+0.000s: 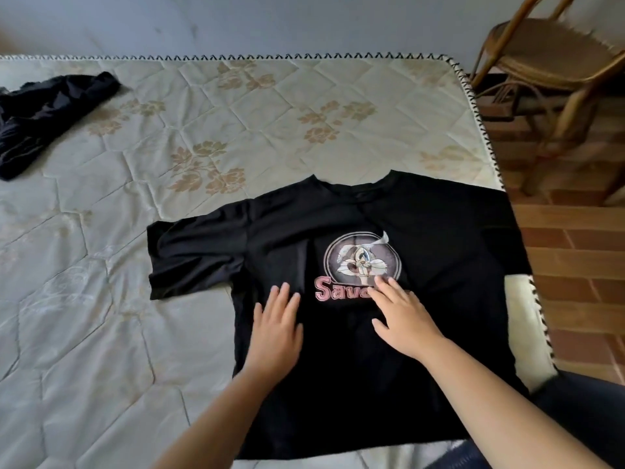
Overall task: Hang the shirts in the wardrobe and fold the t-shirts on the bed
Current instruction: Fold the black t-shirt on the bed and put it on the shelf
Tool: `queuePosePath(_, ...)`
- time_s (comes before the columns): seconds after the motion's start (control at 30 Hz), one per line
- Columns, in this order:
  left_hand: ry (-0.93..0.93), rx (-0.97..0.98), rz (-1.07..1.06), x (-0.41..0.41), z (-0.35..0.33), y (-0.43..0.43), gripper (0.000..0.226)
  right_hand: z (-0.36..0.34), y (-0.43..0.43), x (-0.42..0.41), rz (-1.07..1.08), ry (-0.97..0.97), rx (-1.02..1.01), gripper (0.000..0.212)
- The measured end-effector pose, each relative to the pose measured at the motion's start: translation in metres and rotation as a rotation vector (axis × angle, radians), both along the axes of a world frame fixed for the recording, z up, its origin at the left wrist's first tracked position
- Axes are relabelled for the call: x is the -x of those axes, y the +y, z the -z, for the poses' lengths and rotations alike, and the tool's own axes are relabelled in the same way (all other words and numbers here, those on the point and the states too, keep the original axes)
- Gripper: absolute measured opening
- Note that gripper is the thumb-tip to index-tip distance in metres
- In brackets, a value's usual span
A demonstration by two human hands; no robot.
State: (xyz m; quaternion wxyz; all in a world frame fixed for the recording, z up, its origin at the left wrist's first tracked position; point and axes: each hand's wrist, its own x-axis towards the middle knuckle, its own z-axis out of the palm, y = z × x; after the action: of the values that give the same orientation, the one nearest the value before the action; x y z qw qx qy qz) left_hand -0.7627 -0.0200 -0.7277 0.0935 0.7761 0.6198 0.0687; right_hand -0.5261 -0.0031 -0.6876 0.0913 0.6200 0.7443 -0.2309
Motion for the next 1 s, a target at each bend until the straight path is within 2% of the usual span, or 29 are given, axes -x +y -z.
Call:
queuePosePath(0.1, 0.147, 0.096, 0.078, -0.025, 0.009, -0.029, 0.055, 0.004, -0.019, -0.009, -0.012, -0.036, 0.039, 0.068)
queuePosePath(0.4, 0.195, 0.123, 0.037, -0.025, 0.017, -0.072, 0.061, 0.012, -0.080, -0.025, -0.024, -0.052, 0.087, 0.079)
queuePosePath(0.5, 0.185, 0.144, 0.016, -0.032, 0.014, -0.090, 0.079, 0.011, -0.093, -0.024, -0.071, -0.082, 0.107, 0.088)
queuePosePath(0.6, 0.157, 0.285, 0.027, -0.039, 0.006, -0.111, 0.100, 0.007, -0.104, -0.018, -0.182, -0.144, 0.142, 0.100)
queuePosePath(0.7, 0.218, 0.320, 0.075, -0.046, -0.002, -0.127, 0.106, 0.005, -0.115, -0.014, -0.296, -0.233, 0.141, 0.104)
queuePosePath(0.77, 0.241, 0.331, 0.063, -0.049, -0.001, -0.135, 0.100, 0.002, -0.119, -0.014, -0.337, -0.267, 0.123, 0.099)
queuePosePath(0.87, 0.209, 0.223, 0.060, -0.050, -0.005, -0.138, 0.087, -0.001, -0.120, -0.013, -0.344, -0.260, 0.096, 0.081)
queuePosePath(1.0, 0.292, 0.099, 0.102, -0.047, 0.002, -0.134, 0.050, 0.001, -0.127, -0.013, -0.345, -0.300, 0.069, 0.078)
